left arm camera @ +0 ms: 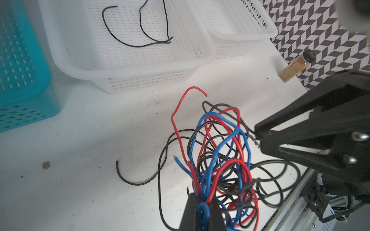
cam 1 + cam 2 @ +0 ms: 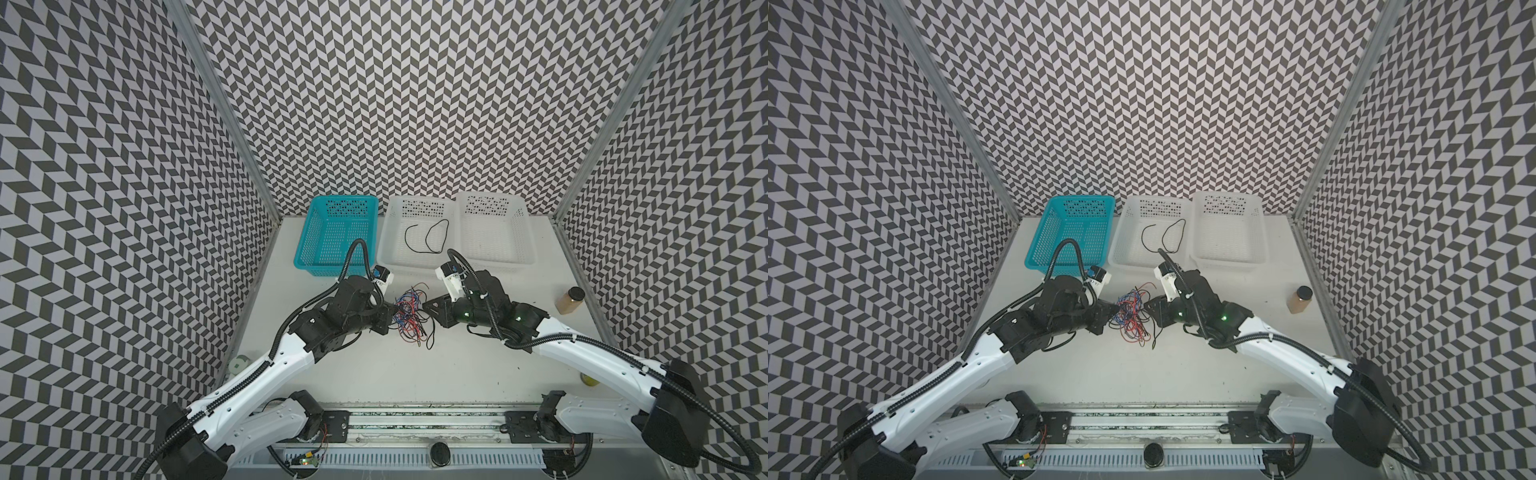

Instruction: Untangle the cables

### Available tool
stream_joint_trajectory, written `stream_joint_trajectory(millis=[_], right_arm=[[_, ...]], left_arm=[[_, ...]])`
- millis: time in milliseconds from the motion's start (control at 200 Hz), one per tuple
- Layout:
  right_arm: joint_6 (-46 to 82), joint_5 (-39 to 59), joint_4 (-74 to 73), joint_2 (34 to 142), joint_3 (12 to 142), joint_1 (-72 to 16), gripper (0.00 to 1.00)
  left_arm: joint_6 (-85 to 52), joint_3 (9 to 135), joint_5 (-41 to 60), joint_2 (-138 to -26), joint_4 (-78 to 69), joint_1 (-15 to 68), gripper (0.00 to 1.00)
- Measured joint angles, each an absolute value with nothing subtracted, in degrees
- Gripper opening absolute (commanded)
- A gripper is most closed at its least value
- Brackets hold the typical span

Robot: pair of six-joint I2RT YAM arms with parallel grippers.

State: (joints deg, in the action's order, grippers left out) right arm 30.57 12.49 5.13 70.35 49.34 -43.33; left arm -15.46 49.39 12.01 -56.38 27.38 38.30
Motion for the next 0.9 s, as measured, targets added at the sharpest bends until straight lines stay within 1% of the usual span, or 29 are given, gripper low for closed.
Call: stream_joint_trajectory(millis=[75, 260, 616, 796, 901], right_arm=[[31.07, 11.62, 4.4, 69.84, 48.03, -43.57, 0.0], [31.75, 8.38, 4.97, 65.1, 45.58, -44.03, 0.0], [29.56, -0.05, 10.9, 51.79, 45.54, -44.1, 0.0], [27.83, -1.58, 13.89, 49.25, 46.3, -44.1, 0.0], [25.85, -5.28, 19.14, 48.73, 49.87, -44.07, 0.0]], left_arm=[[-15.44, 49.25, 11.4, -54.26, 28.29, 38.3, 0.0], [-15.05, 46.57, 10.52, -49.32, 28.6, 38.3, 0.0], [-14.09, 46.39, 10.07, -50.54, 28.84, 38.33, 0.0], [-13.76, 46.39, 10.04, -50.72, 29.02, 38.33, 0.0], [-13.74, 46.39, 10.0, -50.68, 29.04, 38.33, 0.0]])
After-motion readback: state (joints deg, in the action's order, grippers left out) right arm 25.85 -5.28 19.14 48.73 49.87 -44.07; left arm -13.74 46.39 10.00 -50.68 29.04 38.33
